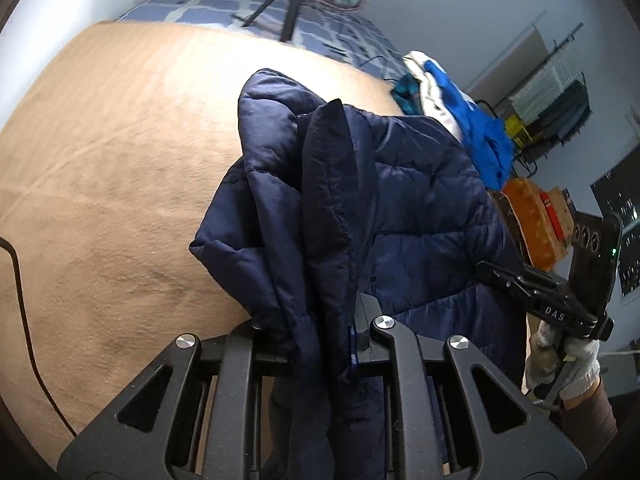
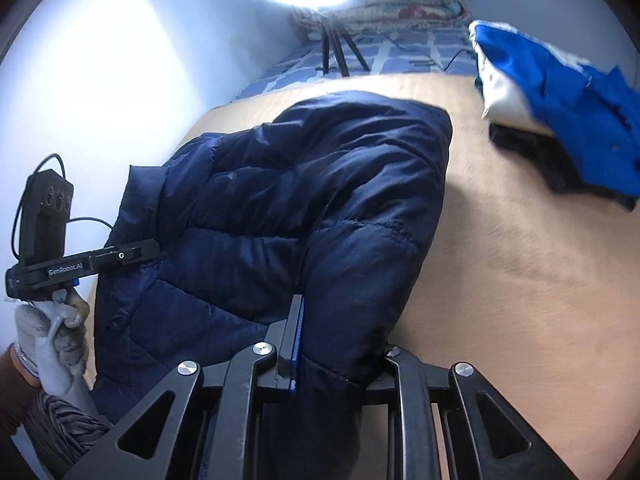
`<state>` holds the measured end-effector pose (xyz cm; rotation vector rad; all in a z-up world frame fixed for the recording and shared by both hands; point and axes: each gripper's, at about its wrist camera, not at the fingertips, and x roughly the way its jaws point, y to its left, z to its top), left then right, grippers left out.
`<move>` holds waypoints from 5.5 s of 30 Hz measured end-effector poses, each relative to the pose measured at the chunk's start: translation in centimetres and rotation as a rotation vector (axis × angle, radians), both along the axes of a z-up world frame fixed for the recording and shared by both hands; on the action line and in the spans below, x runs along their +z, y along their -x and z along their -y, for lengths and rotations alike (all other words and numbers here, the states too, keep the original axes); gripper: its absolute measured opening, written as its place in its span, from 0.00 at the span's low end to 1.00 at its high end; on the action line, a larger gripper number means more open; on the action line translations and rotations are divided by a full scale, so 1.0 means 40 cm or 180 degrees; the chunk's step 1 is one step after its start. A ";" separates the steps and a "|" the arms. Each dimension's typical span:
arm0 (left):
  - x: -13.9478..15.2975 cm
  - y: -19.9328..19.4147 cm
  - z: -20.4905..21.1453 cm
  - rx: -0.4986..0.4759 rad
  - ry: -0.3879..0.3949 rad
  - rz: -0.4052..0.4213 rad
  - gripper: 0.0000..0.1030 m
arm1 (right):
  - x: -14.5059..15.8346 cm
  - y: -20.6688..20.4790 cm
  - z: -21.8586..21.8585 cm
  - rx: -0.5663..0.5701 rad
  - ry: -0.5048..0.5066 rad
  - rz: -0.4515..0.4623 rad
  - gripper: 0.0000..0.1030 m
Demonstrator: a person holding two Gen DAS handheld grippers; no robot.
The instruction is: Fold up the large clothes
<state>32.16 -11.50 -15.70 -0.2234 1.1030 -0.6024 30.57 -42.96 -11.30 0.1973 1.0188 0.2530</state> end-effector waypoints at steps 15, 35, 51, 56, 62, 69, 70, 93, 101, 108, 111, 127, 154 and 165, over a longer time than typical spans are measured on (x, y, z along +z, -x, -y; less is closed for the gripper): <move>0.144 -0.018 0.228 -0.0497 0.0220 0.0378 0.15 | 0.151 0.089 0.192 -0.0286 0.0120 0.0316 0.16; 0.294 -0.221 0.629 -0.0994 0.0255 0.1055 0.15 | 0.331 -0.050 0.497 -0.0676 0.0426 0.0735 0.16; 0.337 -0.462 0.950 -0.1031 0.0275 0.1397 0.15 | 0.387 -0.304 0.774 -0.0993 0.0624 0.0904 0.15; 0.316 -0.530 1.041 -0.0962 0.0254 0.1411 0.15 | 0.371 -0.368 0.839 -0.1041 0.0661 0.0921 0.15; 0.266 -0.580 1.099 -0.0929 0.0240 0.1353 0.15 | 0.329 -0.434 0.889 -0.1071 0.0706 0.0862 0.15; 0.224 -0.590 1.108 -0.0894 0.0203 0.1317 0.15 | 0.285 -0.485 0.926 -0.1064 0.0742 0.0727 0.15; 0.220 -0.589 1.108 -0.0895 0.0178 0.1328 0.15 | 0.281 -0.491 0.930 -0.1066 0.0738 0.0718 0.15; 0.190 -0.535 1.048 -0.0793 -0.0162 0.1466 0.48 | 0.234 -0.521 0.949 -0.1634 0.1226 0.0462 0.55; 0.225 -0.481 0.969 -0.0760 -0.0113 0.1544 0.49 | 0.285 -0.469 0.882 -0.1721 0.1274 0.0623 0.56; 0.303 -0.384 0.890 -0.0724 -0.0038 0.1642 0.49 | 0.321 -0.393 0.806 -0.1746 0.1259 0.0693 0.56; 0.354 -0.324 0.845 -0.0725 -0.0013 0.1727 0.49 | 0.361 -0.347 0.764 -0.1748 0.1251 0.0756 0.56; 0.665 0.097 0.596 -0.0724 0.0068 0.2304 0.58 | 0.621 -0.022 0.467 -0.1713 0.1329 0.1210 0.66; 0.581 0.522 0.262 -0.0497 -0.0248 0.2487 0.96 | 0.556 0.374 0.110 -0.1937 0.1370 0.1506 1.00; 0.495 0.536 0.222 -0.0420 -0.0356 0.2372 1.00 | 0.446 0.384 0.077 -0.1978 0.1442 0.1448 1.00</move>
